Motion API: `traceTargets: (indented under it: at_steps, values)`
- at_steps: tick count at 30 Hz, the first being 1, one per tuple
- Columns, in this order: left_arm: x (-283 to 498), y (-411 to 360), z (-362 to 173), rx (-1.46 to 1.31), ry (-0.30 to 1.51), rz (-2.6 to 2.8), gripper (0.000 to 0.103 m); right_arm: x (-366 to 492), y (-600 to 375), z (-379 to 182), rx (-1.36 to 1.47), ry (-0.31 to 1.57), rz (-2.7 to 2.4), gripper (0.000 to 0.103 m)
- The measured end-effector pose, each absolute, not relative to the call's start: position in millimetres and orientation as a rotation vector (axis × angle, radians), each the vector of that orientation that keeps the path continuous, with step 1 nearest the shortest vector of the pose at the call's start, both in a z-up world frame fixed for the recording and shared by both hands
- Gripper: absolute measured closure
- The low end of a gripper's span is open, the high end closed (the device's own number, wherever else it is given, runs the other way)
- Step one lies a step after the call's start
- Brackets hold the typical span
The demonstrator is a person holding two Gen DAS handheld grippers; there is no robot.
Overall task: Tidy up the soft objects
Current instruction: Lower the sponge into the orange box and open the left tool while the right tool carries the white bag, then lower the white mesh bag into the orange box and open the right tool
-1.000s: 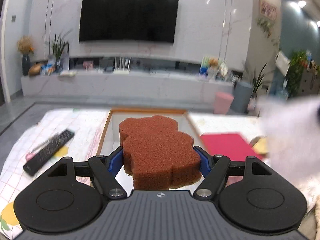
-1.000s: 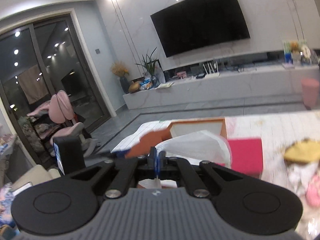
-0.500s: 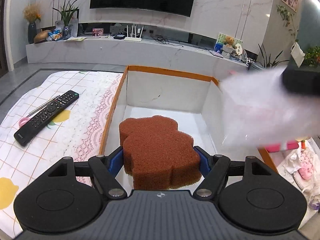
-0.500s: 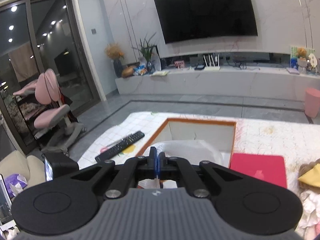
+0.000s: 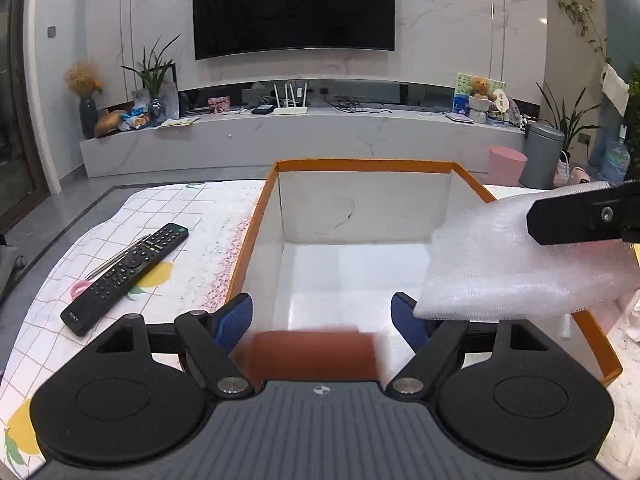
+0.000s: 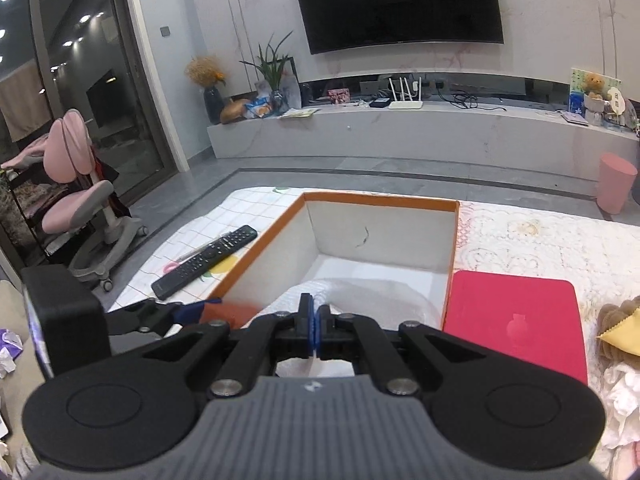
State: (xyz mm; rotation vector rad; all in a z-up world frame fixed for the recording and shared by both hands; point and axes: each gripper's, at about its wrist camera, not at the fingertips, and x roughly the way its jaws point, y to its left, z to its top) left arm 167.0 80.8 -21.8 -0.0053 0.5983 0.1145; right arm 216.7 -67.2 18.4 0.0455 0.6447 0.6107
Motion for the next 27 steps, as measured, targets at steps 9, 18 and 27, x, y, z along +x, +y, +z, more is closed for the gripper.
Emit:
traceTargets:
  at_steps: [9, 18, 27]
  values:
    - [155.9, 99.3, -9.2, -0.135, 0.568, 0.079, 0.005, 224.2, -60.7, 16.7, 0.017, 0.654, 0.583, 0.103]
    - [151.0, 104.1, -10.3, -0.132, 0.560, 0.044, 0.005, 234.0, -38.5, 46.9, 0.009, 0.579, 0.618, 0.103]
    - [149.7, 112.6, -10.3, -0.166, 0.539, 0.015, 0.005, 286.4, -15.7, 24.0, -0.038, 0.758, 0.704, 0.103]
